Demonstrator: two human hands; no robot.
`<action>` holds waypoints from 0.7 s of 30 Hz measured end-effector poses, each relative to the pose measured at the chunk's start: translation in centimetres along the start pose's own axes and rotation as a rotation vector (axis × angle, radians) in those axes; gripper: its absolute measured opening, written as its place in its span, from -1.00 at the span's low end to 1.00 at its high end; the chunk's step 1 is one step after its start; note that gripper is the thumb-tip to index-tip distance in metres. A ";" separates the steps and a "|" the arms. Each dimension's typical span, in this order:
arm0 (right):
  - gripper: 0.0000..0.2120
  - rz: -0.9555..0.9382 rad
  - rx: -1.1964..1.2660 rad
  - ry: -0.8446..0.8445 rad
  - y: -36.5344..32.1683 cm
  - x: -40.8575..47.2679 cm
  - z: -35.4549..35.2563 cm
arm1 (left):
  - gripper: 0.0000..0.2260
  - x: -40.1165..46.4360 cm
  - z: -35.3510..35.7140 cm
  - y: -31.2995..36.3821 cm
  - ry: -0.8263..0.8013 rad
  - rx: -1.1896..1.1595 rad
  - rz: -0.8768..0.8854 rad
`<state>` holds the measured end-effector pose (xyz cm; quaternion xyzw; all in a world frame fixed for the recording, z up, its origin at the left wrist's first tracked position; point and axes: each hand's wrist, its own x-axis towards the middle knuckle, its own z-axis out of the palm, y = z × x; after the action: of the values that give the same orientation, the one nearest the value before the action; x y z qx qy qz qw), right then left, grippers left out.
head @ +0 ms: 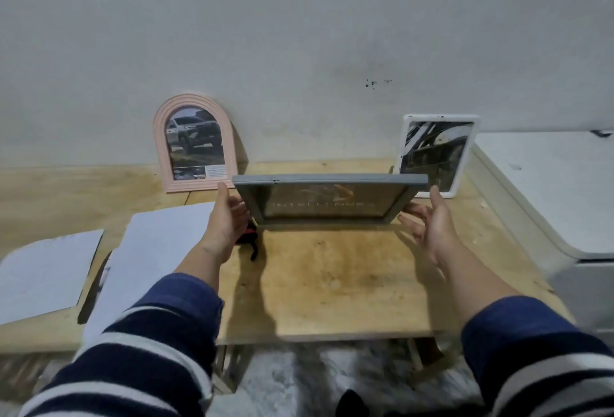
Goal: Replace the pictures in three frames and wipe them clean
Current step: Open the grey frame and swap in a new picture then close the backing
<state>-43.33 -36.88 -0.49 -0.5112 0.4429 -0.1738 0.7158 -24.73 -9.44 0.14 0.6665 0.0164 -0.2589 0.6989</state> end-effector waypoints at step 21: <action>-0.64 0.143 -0.390 0.004 4.5 -2.8 -5.3 | -0.40 -4.5 0.3 -7.4 0.035 0.234 -0.118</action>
<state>-50.04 -36.10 -3.68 -0.6071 0.5046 -0.0342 0.6129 -31.51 -8.05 -4.99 0.7457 0.0374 -0.2882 0.5995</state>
